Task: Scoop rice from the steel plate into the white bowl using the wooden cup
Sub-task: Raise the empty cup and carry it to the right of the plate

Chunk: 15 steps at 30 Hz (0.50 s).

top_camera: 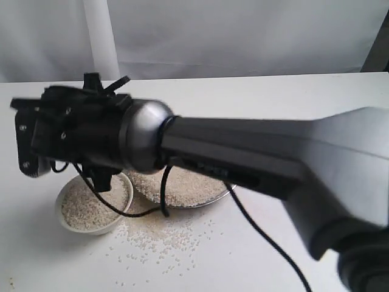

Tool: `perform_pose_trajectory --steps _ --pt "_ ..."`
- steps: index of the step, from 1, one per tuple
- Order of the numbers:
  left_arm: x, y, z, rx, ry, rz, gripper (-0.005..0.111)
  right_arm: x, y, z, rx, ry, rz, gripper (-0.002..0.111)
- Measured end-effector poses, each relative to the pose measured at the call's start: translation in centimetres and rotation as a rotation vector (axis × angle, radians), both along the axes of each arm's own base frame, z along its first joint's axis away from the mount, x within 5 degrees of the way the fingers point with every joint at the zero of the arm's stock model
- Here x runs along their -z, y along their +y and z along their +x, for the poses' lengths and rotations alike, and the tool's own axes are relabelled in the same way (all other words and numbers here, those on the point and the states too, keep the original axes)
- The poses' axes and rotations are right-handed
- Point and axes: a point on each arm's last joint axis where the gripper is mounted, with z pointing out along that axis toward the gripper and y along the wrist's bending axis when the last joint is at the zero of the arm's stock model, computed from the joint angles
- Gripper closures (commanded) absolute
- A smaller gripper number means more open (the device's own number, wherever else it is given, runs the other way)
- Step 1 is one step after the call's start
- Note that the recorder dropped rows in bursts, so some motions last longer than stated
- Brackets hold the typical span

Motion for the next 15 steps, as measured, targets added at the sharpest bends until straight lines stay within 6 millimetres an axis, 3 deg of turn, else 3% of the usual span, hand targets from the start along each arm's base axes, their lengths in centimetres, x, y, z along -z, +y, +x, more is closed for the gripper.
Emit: perform_pose_trajectory --steps 9,15 --pt "0.0 0.0 0.0 0.0 0.0 0.0 0.107 -6.8 -3.2 1.1 0.014 0.065 0.443 0.108" --pt "0.0 0.0 0.0 0.0 0.0 0.0 0.107 -9.1 -9.7 3.1 0.052 0.049 0.69 0.108"
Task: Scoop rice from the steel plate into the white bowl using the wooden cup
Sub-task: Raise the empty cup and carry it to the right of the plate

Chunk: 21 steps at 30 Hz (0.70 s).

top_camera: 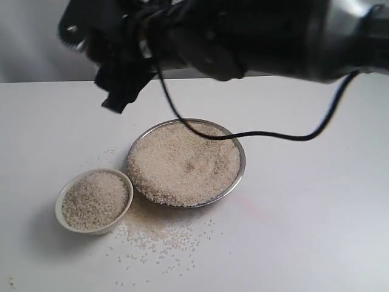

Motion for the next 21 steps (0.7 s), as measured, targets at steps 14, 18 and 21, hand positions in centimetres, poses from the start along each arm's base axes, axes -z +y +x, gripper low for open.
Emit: perform_pose_trajectory --steps 14,18,21 --pt "0.0 0.0 0.0 0.0 0.0 0.0 0.107 0.9 -9.6 0.1 0.131 0.011 0.054 0.108" --pt "0.0 0.0 0.0 0.0 0.0 0.0 0.107 -0.5 -9.9 -0.6 0.116 -0.031 0.116 0.108" --pt "0.0 0.0 0.0 0.0 0.0 0.0 0.107 -2.0 -10.8 -0.9 0.136 -0.051 0.191 0.108"
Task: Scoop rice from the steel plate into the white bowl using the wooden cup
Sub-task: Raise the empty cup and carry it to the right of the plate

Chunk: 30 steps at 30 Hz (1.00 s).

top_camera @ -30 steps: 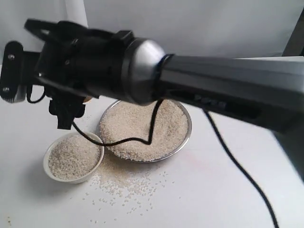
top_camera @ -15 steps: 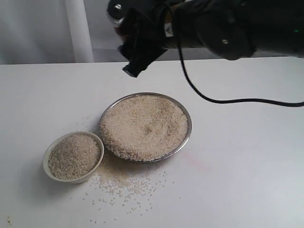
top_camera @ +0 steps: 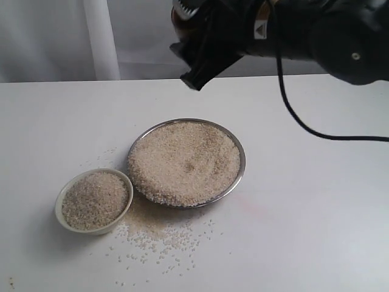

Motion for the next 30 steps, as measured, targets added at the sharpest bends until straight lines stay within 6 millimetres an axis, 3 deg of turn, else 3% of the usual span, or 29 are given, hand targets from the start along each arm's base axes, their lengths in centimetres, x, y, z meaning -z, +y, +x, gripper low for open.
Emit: perform_pose_trajectory --steps 6,11,17,23,30 --pt "0.0 0.0 0.0 0.0 0.0 0.0 0.107 -1.3 -4.3 0.3 0.108 -0.082 0.165 0.108" --pt "0.0 0.0 0.0 0.0 0.0 0.0 0.107 1.8 -8.3 -0.1 0.216 -0.135 0.267 0.108" --pt "0.0 0.0 0.0 0.0 0.0 0.0 0.107 6.1 -11.8 -1.4 0.332 -0.148 0.413 0.108" --pt "0.0 0.0 0.0 0.0 0.0 0.0 0.107 8.6 -13.2 -3.1 0.406 -0.145 0.509 0.108" --pt "0.0 0.0 0.0 0.0 0.0 0.0 0.107 12.6 -13.1 -2.1 0.452 -0.032 0.515 0.108"
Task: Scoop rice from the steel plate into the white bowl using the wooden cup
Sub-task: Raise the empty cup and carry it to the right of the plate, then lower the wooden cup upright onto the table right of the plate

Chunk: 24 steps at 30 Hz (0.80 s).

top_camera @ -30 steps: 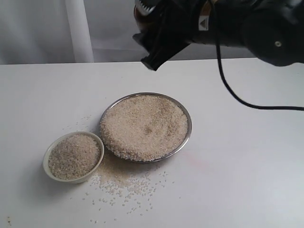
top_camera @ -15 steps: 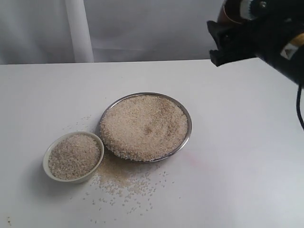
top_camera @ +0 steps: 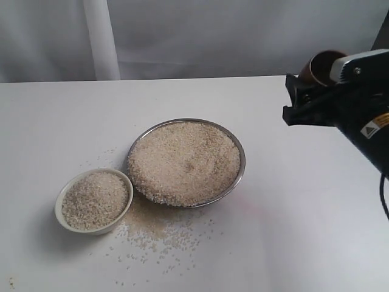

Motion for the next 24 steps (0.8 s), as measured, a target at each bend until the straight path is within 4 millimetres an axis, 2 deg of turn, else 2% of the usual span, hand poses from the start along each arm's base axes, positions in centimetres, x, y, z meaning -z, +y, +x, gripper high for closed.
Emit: perform_pose_trajectory --steps 9,14,18,24 --pt "0.0 0.0 0.0 0.0 0.0 0.0 0.107 6.2 0.2 1.3 0.029 0.138 -0.017 0.108" --pt "0.0 0.0 0.0 0.0 0.0 0.0 0.107 8.8 0.1 1.4 0.042 0.216 -0.028 0.108" --pt "0.0 0.0 0.0 0.0 0.0 0.0 0.107 10.1 0.0 1.4 0.057 0.261 -0.032 0.108" --pt "0.0 0.0 0.0 0.0 0.0 0.0 0.107 10.7 -0.1 1.2 0.066 0.329 -0.041 0.108"
